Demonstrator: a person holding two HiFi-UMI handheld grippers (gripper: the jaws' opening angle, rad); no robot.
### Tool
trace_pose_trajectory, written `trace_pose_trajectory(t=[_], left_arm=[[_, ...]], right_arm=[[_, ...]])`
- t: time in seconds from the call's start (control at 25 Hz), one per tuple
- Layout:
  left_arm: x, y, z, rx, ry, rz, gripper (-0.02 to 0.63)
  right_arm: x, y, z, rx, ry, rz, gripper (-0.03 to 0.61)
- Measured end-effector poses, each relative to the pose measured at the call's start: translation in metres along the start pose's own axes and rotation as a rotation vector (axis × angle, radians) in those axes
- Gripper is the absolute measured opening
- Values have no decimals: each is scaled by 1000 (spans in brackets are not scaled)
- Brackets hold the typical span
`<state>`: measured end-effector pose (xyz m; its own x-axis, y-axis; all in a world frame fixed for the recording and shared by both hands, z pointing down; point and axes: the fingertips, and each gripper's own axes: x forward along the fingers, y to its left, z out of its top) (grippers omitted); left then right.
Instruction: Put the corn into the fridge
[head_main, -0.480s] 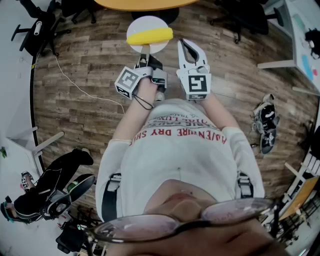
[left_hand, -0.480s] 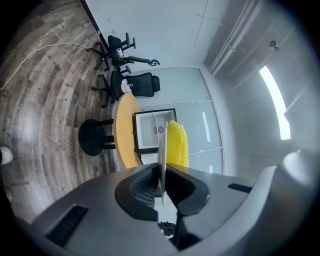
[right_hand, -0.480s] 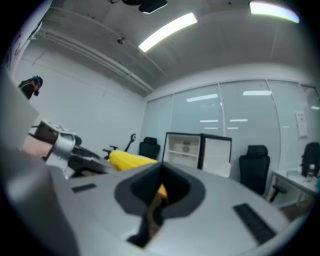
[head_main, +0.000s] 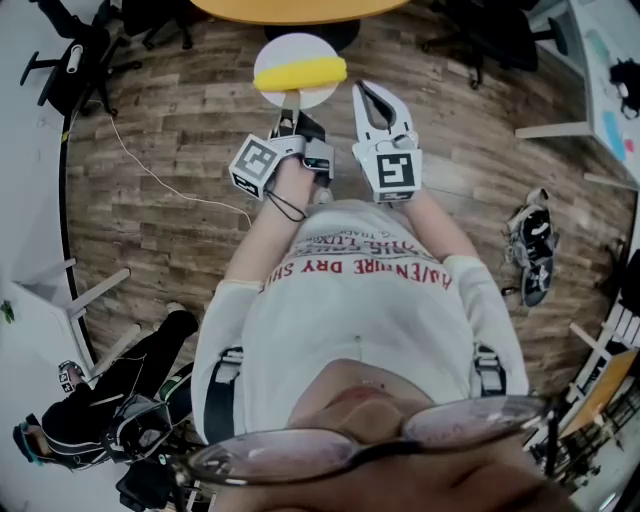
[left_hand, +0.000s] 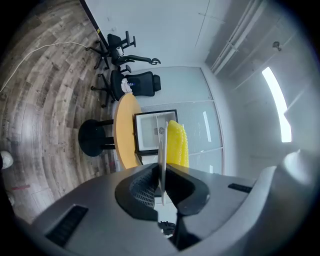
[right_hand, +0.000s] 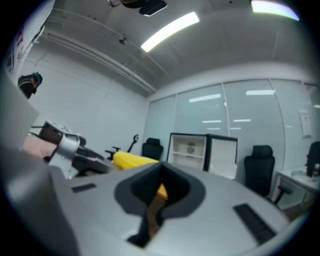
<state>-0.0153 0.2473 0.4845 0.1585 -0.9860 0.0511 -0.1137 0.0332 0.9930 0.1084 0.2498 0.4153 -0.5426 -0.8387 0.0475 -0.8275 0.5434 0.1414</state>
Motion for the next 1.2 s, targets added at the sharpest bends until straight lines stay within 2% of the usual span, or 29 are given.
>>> trace_pose_trajectory(t=[0.2, 0.52, 0.68, 0.92, 1.2], left_arm=[[-3, 5, 10, -10, 8, 8, 43], [12, 5, 56, -5, -10, 14, 43], [25, 1, 60, -5, -26, 14, 43], [68, 2, 67, 8, -49, 19, 43], [146, 4, 69, 10, -75, 28, 43]], right_arm=[[3, 10, 3, -4, -23, -11, 28], [43, 20, 7, 54, -11, -26, 28], [58, 16, 8, 20, 2, 5, 29], [98, -3, 1, 21, 2, 38, 29], [168, -55, -9, 3, 16, 41, 29]])
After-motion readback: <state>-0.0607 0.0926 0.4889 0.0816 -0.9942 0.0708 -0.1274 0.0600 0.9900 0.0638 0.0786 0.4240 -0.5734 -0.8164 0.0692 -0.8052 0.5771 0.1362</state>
